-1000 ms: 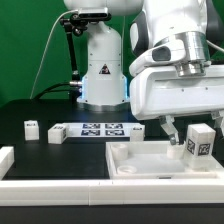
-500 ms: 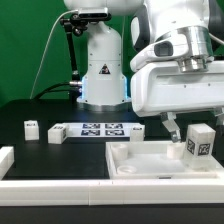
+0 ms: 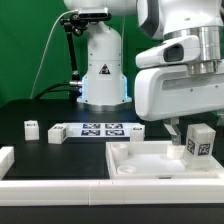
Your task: Assemble one leg
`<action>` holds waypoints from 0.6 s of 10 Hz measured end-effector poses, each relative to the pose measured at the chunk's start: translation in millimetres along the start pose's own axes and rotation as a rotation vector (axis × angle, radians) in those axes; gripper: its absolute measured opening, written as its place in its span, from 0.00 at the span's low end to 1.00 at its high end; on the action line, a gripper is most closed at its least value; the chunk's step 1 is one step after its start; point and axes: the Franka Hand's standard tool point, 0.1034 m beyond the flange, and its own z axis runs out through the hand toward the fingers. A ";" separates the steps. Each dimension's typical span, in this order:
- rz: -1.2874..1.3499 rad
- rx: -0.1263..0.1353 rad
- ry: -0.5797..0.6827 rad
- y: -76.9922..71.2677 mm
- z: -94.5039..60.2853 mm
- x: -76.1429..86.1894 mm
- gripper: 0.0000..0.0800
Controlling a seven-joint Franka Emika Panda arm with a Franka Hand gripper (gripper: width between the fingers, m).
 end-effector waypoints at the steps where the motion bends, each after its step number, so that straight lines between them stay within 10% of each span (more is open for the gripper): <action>1: 0.001 0.016 -0.066 -0.5 -1.2 -0.5 0.81; 6: 0.002 0.072 -0.279 -5.9 -0.4 -5.3 0.81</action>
Offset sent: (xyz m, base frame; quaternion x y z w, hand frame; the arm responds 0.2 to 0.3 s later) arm 0.0002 -0.0047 -0.0018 -0.0106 -0.1431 0.0014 0.9897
